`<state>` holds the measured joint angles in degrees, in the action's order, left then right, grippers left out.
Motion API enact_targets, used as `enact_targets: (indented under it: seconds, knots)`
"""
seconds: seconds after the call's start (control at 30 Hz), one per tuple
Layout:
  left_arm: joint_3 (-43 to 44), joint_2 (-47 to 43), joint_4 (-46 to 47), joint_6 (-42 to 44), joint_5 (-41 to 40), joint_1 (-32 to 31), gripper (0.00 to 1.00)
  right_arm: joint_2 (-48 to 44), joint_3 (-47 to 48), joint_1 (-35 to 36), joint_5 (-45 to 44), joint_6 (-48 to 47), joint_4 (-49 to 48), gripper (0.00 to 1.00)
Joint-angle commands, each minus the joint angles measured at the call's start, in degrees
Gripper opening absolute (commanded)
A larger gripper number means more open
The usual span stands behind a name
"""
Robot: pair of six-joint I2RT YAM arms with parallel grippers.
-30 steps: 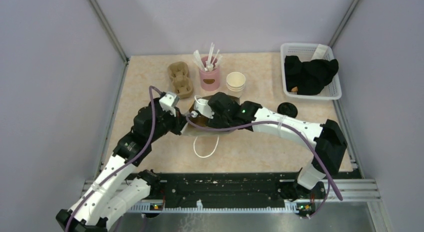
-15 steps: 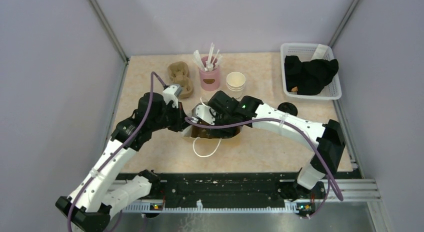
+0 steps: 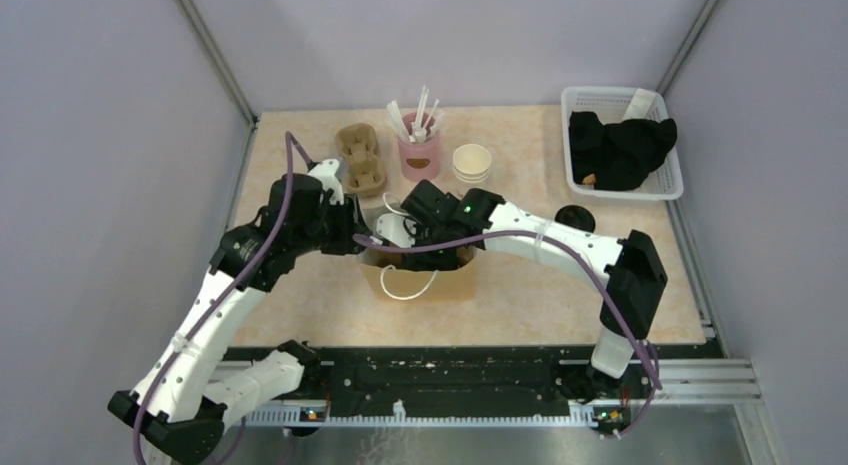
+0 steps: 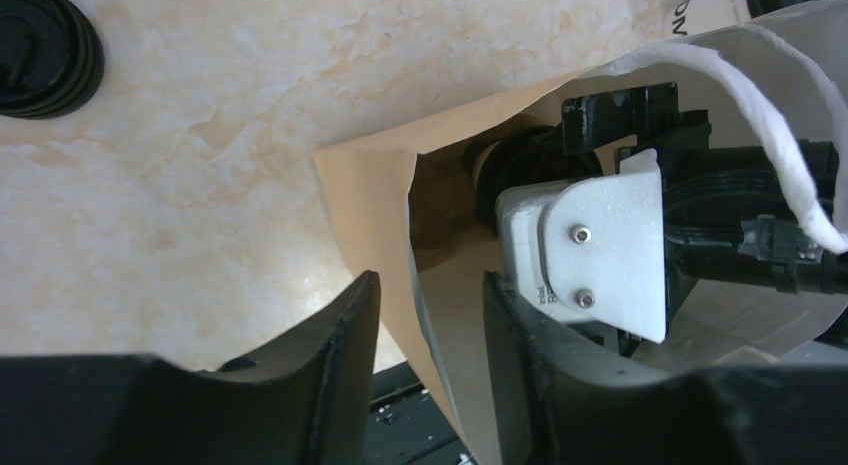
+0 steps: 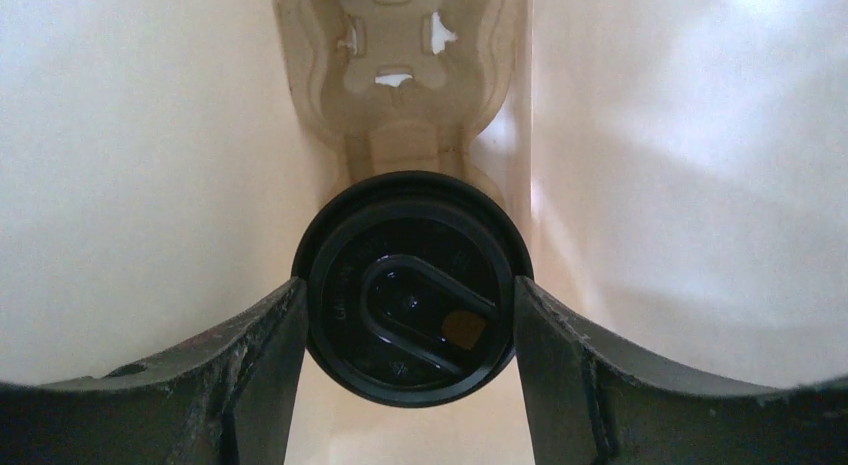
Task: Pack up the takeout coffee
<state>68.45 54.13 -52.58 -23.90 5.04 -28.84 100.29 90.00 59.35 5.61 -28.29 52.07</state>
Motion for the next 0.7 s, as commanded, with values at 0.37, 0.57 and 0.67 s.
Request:
enact_targets:
  seconds: [0.37, 0.57, 0.67]
  knots:
    - [6.8, -9.8, 5.9, 2.9, -11.0, -0.4, 0.65, 0.6, -15.3, 0.5, -0.5, -1.2, -2.2, 0.32]
    - [8.3, -9.7, 4.6, 3.0, -12.5, -0.5, 0.66, 0.2, -17.7, -0.4, -1.9, -1.1, -4.1, 0.30]
    - [8.9, -9.4, 3.3, 2.1, -12.8, -0.5, 0.65, 0.4, -12.6, -0.5, -2.0, 0.0, -2.4, 0.32]
